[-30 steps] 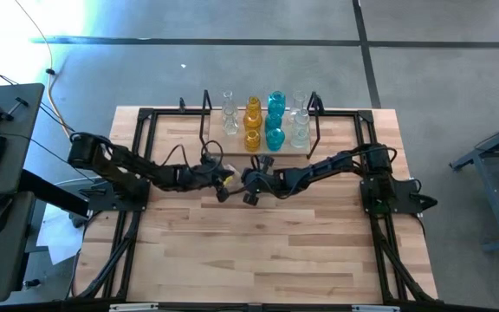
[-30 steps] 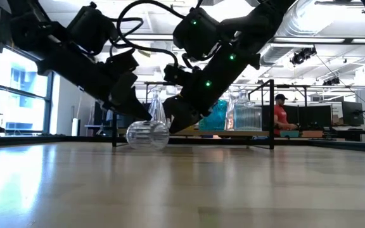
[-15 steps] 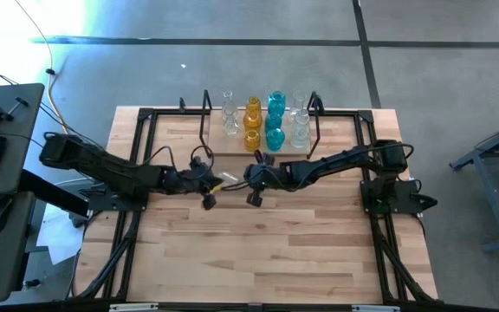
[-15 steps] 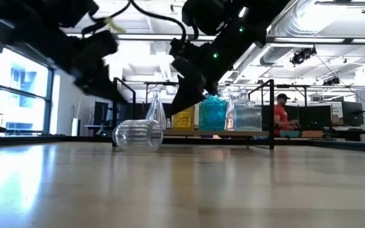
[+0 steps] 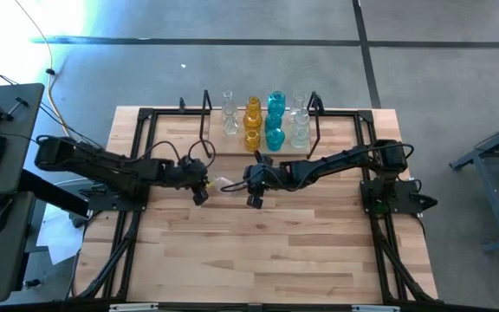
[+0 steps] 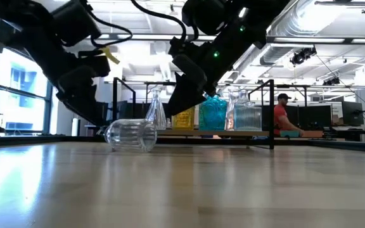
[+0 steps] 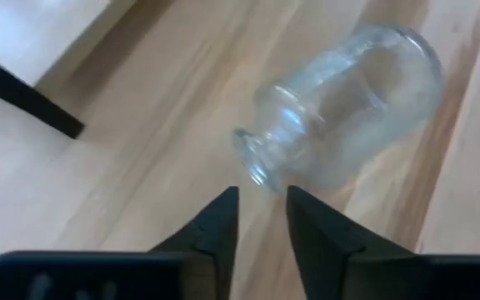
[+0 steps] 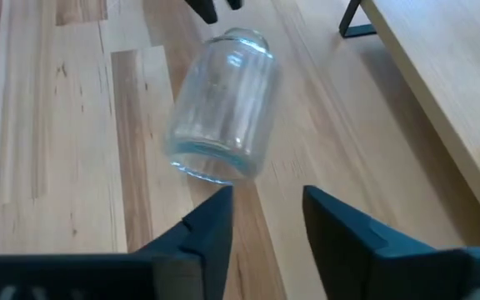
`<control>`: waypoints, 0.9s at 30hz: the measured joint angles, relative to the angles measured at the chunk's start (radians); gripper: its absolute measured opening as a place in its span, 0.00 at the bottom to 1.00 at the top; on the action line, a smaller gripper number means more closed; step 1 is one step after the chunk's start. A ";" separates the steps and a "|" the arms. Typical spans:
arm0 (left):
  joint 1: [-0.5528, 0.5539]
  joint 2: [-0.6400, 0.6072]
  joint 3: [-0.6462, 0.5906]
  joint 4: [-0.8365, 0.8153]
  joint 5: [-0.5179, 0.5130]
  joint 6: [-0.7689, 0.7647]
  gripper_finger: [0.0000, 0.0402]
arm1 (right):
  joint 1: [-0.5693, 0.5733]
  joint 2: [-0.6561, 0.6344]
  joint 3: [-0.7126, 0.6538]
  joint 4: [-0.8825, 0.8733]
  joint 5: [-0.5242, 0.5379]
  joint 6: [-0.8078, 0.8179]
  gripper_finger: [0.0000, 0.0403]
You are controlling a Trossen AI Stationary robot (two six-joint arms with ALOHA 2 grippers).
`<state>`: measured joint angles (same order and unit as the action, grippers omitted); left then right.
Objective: Sort vases onto shelf
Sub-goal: Put the transparent vase on the shelf aligned with other transparent vase
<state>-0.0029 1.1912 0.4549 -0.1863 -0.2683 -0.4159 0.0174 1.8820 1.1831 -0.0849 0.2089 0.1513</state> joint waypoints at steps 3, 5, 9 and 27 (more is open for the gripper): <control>0.036 0.000 0.000 0.011 0.045 0.017 0.30 | 0.000 0.000 0.000 0.000 0.000 -0.002 0.38; 0.053 0.000 -0.003 0.033 0.096 0.038 0.33 | 0.000 0.000 0.000 0.000 0.000 -0.002 0.38; 0.080 0.000 -0.049 0.135 0.158 0.058 0.36 | 0.002 0.000 0.000 0.000 0.000 -0.019 0.39; 0.155 0.000 -0.140 0.314 0.235 0.092 0.30 | 0.003 0.001 0.000 0.000 0.000 -0.021 0.39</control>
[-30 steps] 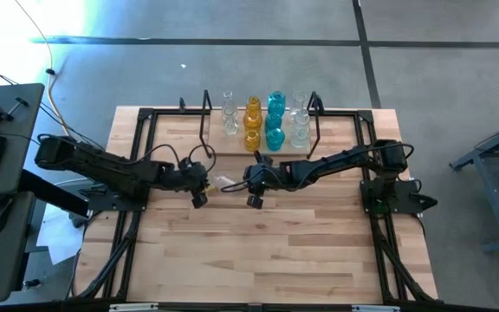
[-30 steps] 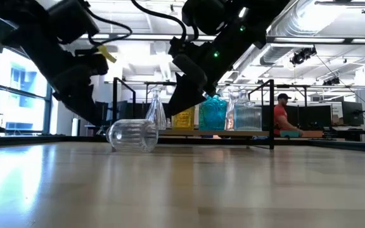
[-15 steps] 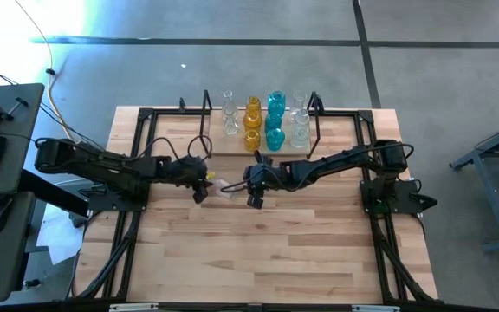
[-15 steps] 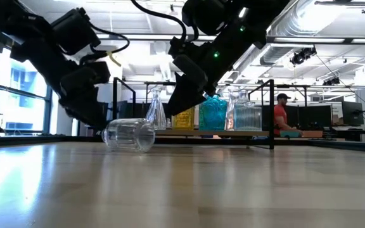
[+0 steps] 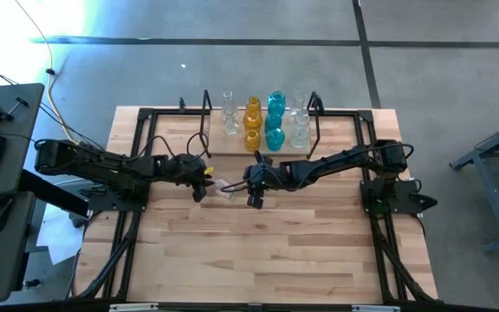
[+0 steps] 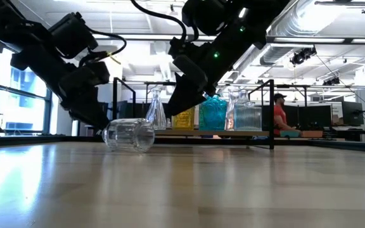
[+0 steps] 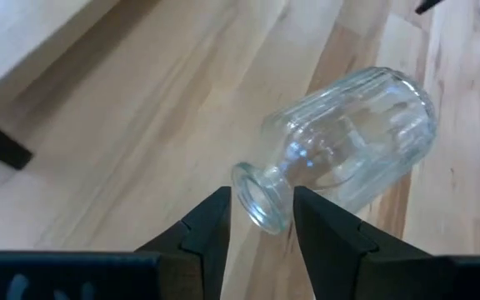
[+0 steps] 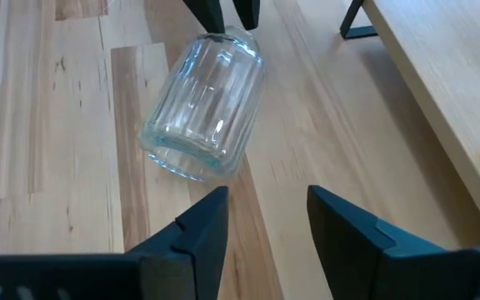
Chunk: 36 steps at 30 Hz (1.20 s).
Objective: Sort vases onto shelf
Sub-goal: Put the transparent vase on the shelf aligned with other transparent vase
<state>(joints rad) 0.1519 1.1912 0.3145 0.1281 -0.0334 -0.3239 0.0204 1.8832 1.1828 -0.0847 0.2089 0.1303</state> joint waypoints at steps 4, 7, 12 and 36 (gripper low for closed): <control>0.010 0.002 0.000 0.003 0.042 0.013 0.29 | 0.000 0.000 0.000 0.002 0.000 0.000 0.39; 0.019 0.021 0.000 0.006 0.051 0.014 0.27 | 0.000 0.000 0.000 0.011 0.000 0.000 0.39; 0.026 0.089 -0.002 0.036 0.073 0.012 0.22 | 0.000 0.000 0.000 0.015 0.000 0.000 0.39; 0.022 0.170 0.000 0.167 0.104 -0.057 0.01 | -0.072 0.043 0.000 0.052 -0.120 0.299 0.28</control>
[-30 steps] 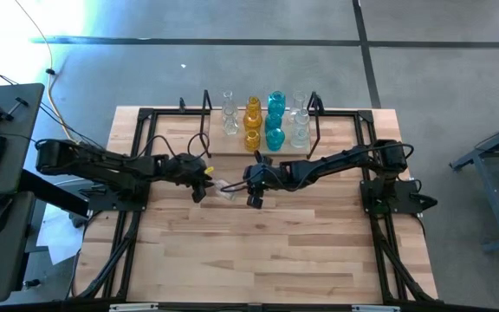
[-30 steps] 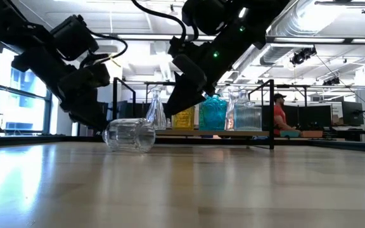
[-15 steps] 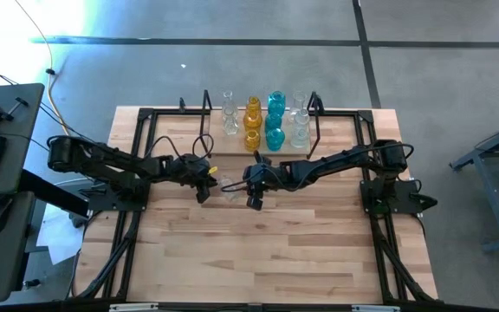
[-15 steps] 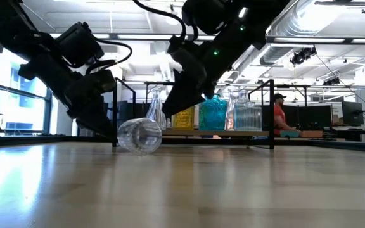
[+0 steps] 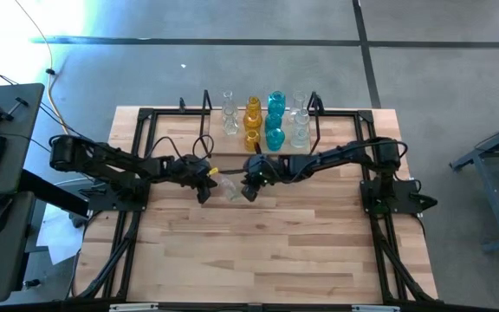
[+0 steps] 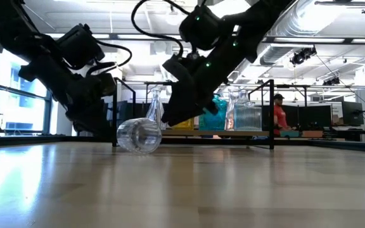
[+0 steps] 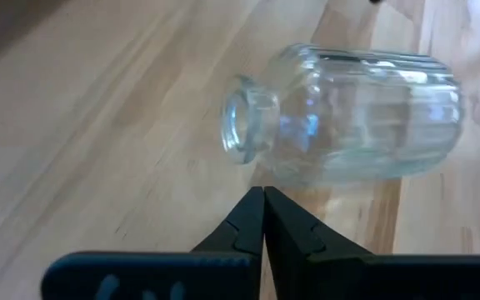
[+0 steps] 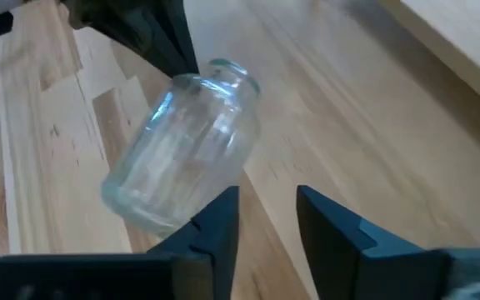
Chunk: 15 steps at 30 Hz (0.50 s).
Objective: Sort vases onto shelf
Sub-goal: Put the transparent vase on the shelf aligned with other transparent vase
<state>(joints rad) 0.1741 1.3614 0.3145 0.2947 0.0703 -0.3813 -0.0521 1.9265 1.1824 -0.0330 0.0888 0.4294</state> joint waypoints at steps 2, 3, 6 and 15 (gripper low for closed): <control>-0.002 0.004 0.000 -0.001 -0.011 0.000 0.01 | -0.010 0.004 0.000 0.010 -0.028 0.015 0.25; -0.007 0.004 0.000 0.001 -0.032 0.001 0.01 | -0.013 0.004 0.000 0.014 -0.038 0.023 0.24; -0.018 0.004 -0.002 0.027 -0.068 0.016 0.00 | -0.018 0.000 0.000 0.012 -0.043 0.042 0.24; -0.050 0.004 -0.110 0.312 -0.057 -0.059 0.00 | 0.003 -0.002 0.081 -0.013 -0.062 0.044 0.38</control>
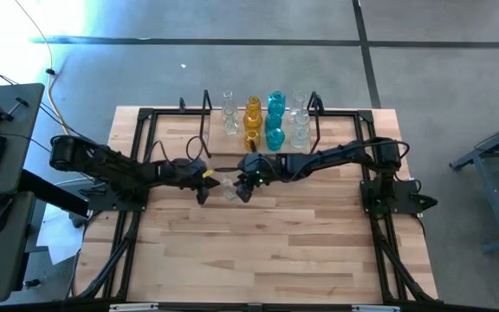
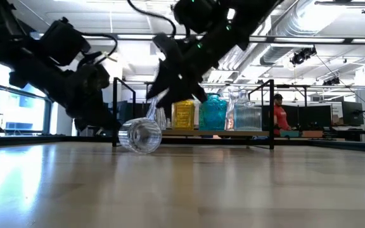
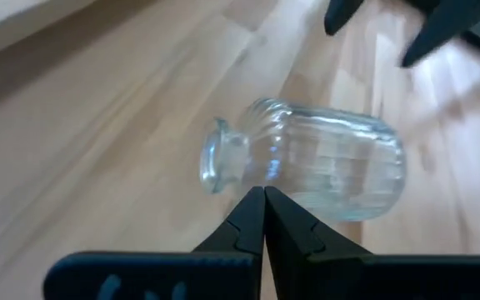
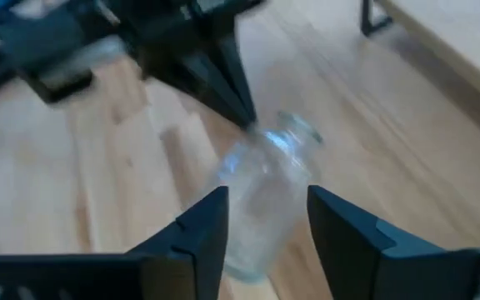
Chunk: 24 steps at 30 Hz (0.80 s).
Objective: Sort vases onto shelf
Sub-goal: Put the transparent vase on the shelf aligned with other transparent vase
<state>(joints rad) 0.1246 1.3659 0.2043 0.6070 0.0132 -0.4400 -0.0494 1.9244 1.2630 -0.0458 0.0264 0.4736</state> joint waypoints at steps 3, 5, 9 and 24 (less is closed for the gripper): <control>-0.026 0.000 -0.025 0.067 -0.034 -0.024 0.00 | 0.000 -0.001 0.047 -0.034 0.015 0.016 0.43; -0.045 0.000 -0.032 0.098 -0.063 -0.041 0.00 | 0.000 -0.001 0.074 -0.086 0.053 0.025 0.46; -0.086 -0.001 -0.035 0.101 -0.122 -0.053 0.00 | -0.001 0.006 0.133 -0.179 0.121 0.025 0.51; -0.149 -0.001 -0.035 0.103 -0.177 -0.046 0.00 | 0.000 0.105 0.216 -0.223 0.047 0.092 0.55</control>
<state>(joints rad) -0.0242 1.3651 0.1696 0.7099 -0.1640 -0.4858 -0.0498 2.0293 1.4788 -0.2683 0.0739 0.5661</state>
